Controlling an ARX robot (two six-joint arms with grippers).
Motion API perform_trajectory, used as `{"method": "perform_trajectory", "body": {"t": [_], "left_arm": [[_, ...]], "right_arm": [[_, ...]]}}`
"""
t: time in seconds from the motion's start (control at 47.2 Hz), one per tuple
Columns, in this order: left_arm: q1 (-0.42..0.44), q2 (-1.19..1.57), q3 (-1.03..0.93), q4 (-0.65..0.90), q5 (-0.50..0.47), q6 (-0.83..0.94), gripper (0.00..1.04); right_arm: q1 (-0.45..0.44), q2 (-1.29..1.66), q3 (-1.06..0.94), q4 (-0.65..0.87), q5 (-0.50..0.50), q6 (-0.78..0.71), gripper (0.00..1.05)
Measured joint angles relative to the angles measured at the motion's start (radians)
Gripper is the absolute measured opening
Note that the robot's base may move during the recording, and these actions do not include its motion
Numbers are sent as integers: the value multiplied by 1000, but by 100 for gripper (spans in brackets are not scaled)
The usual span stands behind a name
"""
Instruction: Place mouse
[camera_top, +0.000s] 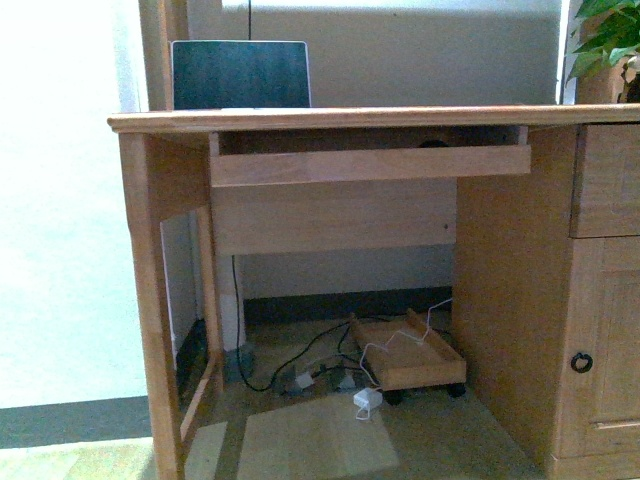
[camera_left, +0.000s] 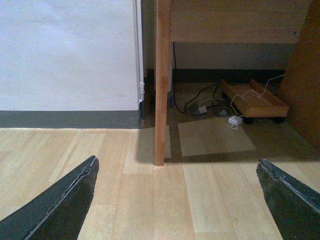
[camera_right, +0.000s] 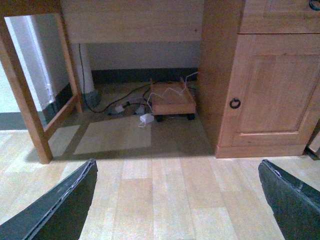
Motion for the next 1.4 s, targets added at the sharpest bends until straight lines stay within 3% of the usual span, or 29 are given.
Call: {"method": "perform_trajectory", "body": {"t": [1.398], "left_arm": [[0,0,0,0,0,0,97]], "right_arm": [[0,0,0,0,0,0,97]]}}
